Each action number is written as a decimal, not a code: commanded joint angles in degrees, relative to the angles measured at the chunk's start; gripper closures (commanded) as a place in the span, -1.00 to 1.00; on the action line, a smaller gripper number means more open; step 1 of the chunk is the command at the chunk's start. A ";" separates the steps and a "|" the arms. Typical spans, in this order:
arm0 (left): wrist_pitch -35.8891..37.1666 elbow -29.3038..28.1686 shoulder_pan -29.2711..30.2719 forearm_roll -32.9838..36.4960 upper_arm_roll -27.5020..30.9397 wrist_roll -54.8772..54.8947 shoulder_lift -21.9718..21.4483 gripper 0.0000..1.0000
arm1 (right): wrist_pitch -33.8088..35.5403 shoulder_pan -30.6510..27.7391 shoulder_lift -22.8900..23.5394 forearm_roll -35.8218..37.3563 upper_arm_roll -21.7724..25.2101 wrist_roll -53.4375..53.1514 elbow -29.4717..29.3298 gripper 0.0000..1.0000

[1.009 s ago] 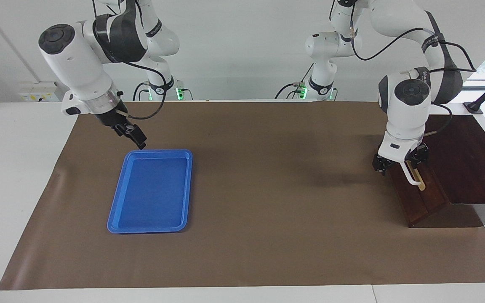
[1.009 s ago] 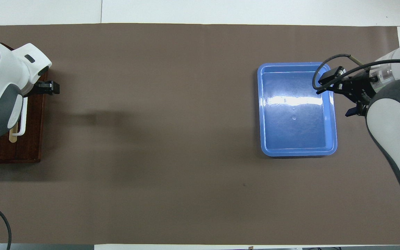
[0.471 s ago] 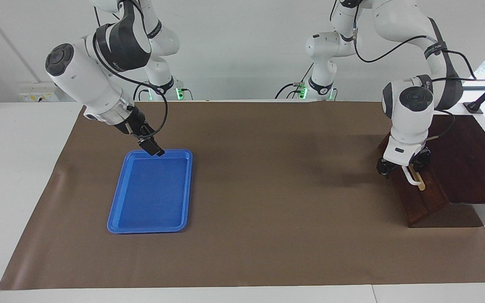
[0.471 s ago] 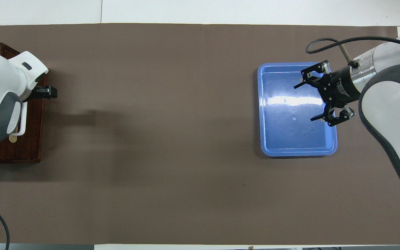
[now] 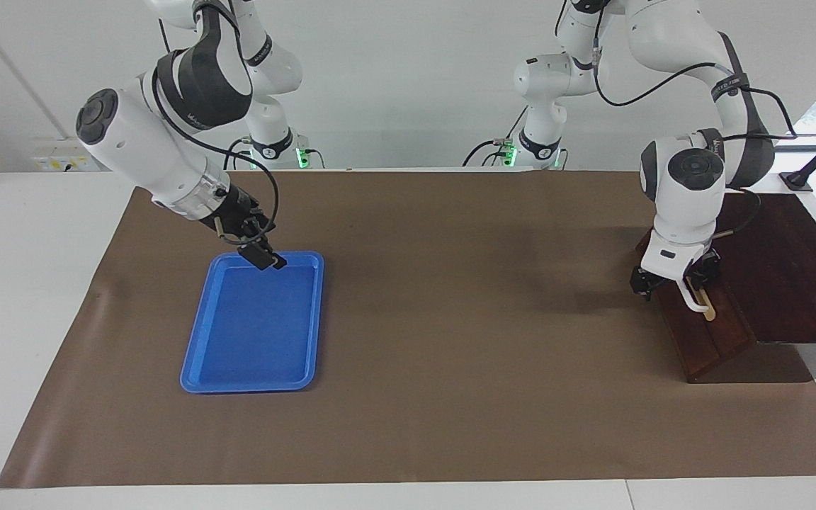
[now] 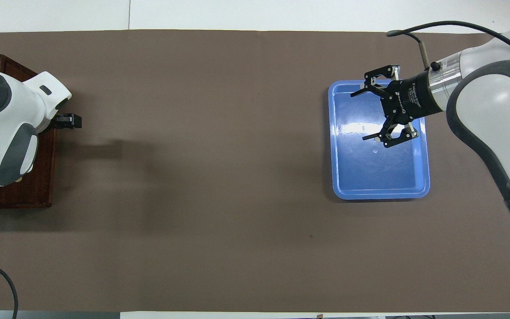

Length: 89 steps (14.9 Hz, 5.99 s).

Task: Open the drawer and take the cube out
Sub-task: 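Pull the drawer open with the left gripper while the right gripper advances, then release the handle and lower the left gripper onto the yellow cube, then grasp the yellow cube with the left gripper and lift it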

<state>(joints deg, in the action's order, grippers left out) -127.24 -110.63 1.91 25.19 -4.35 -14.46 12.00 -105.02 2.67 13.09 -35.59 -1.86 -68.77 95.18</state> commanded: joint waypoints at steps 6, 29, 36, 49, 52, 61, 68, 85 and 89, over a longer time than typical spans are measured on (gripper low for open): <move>-1.35 0.76 -7.70 0.39 -0.13 -12.16 1.01 -1.00 | -1.42 -0.56 5.71 -20.99 -0.51 6.11 3.07 -1.00; 17.16 17.26 -14.05 -9.17 0.22 -19.03 2.42 -1.00 | -9.76 8.58 5.89 -30.24 -0.42 -2.16 6.86 -1.00; 27.31 23.36 -1.74 -20.00 1.80 -31.72 -1.71 -1.00 | -11.96 10.60 7.12 -31.91 -0.42 -0.41 6.42 -1.00; 13.59 6.31 3.80 -19.47 1.89 -77.29 -6.20 -1.00 | -11.35 11.48 8.18 -31.91 -0.42 5.05 5.89 -1.00; 12.63 2.10 3.80 -19.47 1.89 -79.49 -7.77 -1.00 | -10.91 11.30 8.18 -31.82 -0.42 5.66 5.89 -1.00; 7.10 -4.42 3.71 -19.39 1.89 -82.48 -9.19 -1.00 | -11.52 11.57 8.18 -31.91 -0.42 4.61 6.15 -1.00; 7.09 -4.69 3.27 -19.39 1.89 -81.61 -9.27 -0.35 | -11.35 11.39 8.26 -31.82 -0.42 2.85 6.24 -1.00; 30.21 24.32 -7.52 -20.69 1.63 -78.96 0.92 1.00 | -8.27 9.81 7.91 -31.03 0.02 1.71 6.16 -1.00; 27.23 23.70 -10.69 -24.13 1.54 -96.24 0.92 1.00 | -8.53 10.16 7.91 -31.03 0.02 1.45 6.24 -1.00</move>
<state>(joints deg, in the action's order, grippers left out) -99.52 -88.47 -7.43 2.49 -3.62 -104.02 12.14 -113.94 12.95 21.30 -66.21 -1.63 -66.53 101.18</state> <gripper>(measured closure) 0.449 0.000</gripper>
